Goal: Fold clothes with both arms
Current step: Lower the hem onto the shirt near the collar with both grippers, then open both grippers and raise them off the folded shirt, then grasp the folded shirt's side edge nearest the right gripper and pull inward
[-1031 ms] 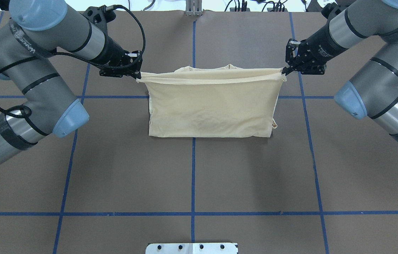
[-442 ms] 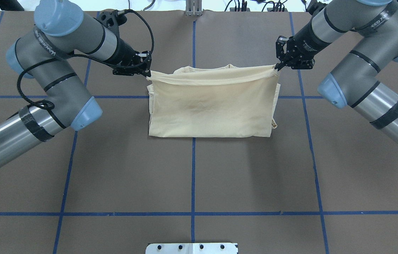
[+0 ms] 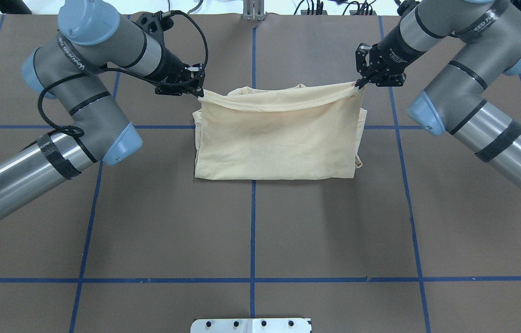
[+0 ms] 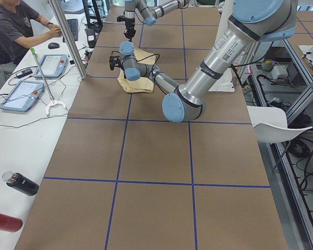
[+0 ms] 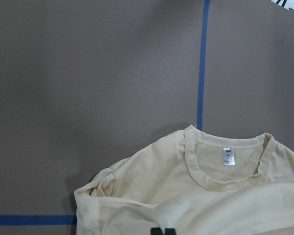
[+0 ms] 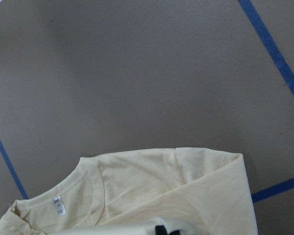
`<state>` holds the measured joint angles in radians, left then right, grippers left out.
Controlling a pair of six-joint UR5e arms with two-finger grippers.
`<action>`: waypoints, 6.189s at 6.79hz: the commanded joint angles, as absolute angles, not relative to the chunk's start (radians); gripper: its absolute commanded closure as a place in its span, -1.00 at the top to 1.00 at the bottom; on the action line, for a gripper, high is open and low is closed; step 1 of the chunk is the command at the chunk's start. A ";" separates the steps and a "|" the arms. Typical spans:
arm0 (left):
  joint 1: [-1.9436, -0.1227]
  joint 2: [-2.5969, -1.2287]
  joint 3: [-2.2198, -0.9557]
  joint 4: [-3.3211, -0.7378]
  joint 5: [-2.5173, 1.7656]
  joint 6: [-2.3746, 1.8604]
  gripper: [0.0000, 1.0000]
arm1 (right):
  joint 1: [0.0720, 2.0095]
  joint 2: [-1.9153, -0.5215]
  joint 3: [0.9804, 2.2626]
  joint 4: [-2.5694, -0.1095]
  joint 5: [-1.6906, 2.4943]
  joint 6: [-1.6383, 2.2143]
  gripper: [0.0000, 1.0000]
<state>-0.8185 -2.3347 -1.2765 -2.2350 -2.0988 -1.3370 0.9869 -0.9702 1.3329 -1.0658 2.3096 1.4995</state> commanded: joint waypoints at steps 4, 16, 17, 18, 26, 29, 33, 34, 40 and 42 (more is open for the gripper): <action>-0.802 -2.391 -1.131 -2.306 -2.040 -1.336 -1.00 | 0.948 -0.885 1.171 -0.999 2.240 1.500 -1.00; -0.801 -2.382 -1.112 -2.298 -2.028 -1.339 -1.00 | 0.946 -0.911 1.164 -1.000 2.224 1.497 -1.00; -0.801 -2.390 -1.114 -2.296 -2.028 -1.341 -1.00 | 0.946 -0.908 1.166 -0.999 2.226 1.497 -1.00; -0.799 -2.394 -1.117 -2.298 -2.028 -1.360 -1.00 | 0.946 -0.908 1.169 -0.997 2.226 1.497 -1.00; -0.821 -2.385 -1.176 -2.277 -2.037 -1.381 0.98 | 0.948 -0.919 1.211 -0.994 2.186 1.476 0.99; -0.824 -2.303 -1.360 -2.168 -2.037 -1.381 0.97 | 0.893 -1.087 1.441 -1.000 2.184 1.493 0.99; -0.822 -2.296 -1.378 -2.148 -2.037 -1.381 0.98 | 0.704 -1.207 1.565 -1.000 2.088 1.494 1.00; -0.822 -2.296 -1.378 -2.148 -2.037 -1.379 0.97 | 0.697 -1.207 1.563 -1.002 2.088 1.494 0.99; -0.822 -2.295 -1.376 -2.148 -2.033 -1.379 0.98 | 0.695 -1.218 1.565 -1.006 2.077 1.512 -1.00; -0.822 -2.295 -1.376 -2.148 -2.031 -1.379 0.98 | 0.690 -1.219 1.600 -1.006 2.086 1.554 -1.00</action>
<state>-0.8222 -2.2957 -1.3762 -2.1476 -2.0319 -1.3790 0.6929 -1.2184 1.5747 -1.0061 2.0776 1.5381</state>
